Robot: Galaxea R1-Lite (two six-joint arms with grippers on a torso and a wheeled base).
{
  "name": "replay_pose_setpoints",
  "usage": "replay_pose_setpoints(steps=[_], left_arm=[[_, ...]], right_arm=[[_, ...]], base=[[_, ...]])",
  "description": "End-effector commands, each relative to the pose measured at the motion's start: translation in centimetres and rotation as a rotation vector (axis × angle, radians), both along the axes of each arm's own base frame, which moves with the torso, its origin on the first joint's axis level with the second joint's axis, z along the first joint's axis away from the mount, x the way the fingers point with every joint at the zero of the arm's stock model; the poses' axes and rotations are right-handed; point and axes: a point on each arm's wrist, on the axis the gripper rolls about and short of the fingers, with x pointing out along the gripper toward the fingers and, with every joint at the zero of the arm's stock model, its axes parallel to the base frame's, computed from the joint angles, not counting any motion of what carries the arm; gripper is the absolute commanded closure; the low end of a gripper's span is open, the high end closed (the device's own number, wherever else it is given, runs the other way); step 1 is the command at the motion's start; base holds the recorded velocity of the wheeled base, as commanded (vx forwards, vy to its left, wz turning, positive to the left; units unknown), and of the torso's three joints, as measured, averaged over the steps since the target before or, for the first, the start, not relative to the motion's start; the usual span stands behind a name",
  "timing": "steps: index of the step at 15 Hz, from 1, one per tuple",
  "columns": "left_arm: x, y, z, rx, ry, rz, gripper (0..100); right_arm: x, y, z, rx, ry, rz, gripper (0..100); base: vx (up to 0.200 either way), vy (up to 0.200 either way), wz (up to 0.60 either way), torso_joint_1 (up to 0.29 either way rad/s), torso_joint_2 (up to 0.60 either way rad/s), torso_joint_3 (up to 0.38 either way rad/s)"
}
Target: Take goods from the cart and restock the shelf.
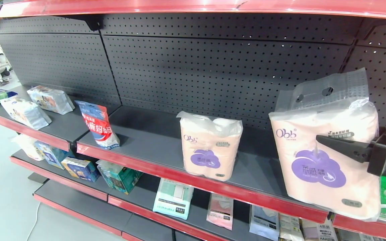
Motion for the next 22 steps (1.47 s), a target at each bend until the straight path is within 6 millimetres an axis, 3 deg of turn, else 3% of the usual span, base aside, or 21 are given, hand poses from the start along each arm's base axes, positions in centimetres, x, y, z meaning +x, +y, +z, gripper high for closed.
replay_pose_setpoints(steps=[1, 4, 10, 15, 16, 22], left_arm=[[0.0, 0.0, 0.0, 0.007, -0.001, 0.001, 0], [0.0, 0.0, 0.0, 0.010, -0.001, 0.001, 0], [0.0, 0.0, 0.0, 0.010, -0.001, 0.001, 0], [0.0, 0.0, 0.0, 0.010, -0.001, 0.001, 0], [0.0, 0.0, 0.0, 0.010, -0.001, 0.001, 0], [0.0, 0.0, 0.0, 0.010, -0.001, 0.001, 0]], right_arm=[[0.2, 0.0, -0.1, -0.002, 0.007, 0.001, 100], [1.1, 0.2, -0.3, 0.001, 0.017, 0.000, 100], [5.6, 0.8, -2.3, 0.008, 0.044, 0.003, 100], [9.7, 1.8, -2.0, 0.028, 0.011, 0.073, 100], [9.7, 1.8, -2.0, 0.028, 0.011, 0.073, 100], [16.0, 3.0, -2.8, 0.047, -0.050, 0.131, 100]], base=[[0.000, 0.000, 0.00, 0.000, 0.00, 0.000], [0.000, 0.000, 0.00, 0.000, 0.00, 0.000], [0.000, 0.000, 0.00, 0.000, 0.00, 0.000], [0.000, 0.000, 0.00, 0.000, 0.00, 0.000], [0.000, 0.000, 0.00, 0.000, 0.00, 0.000], [0.000, 0.000, 0.00, 0.000, 0.00, 0.000]])
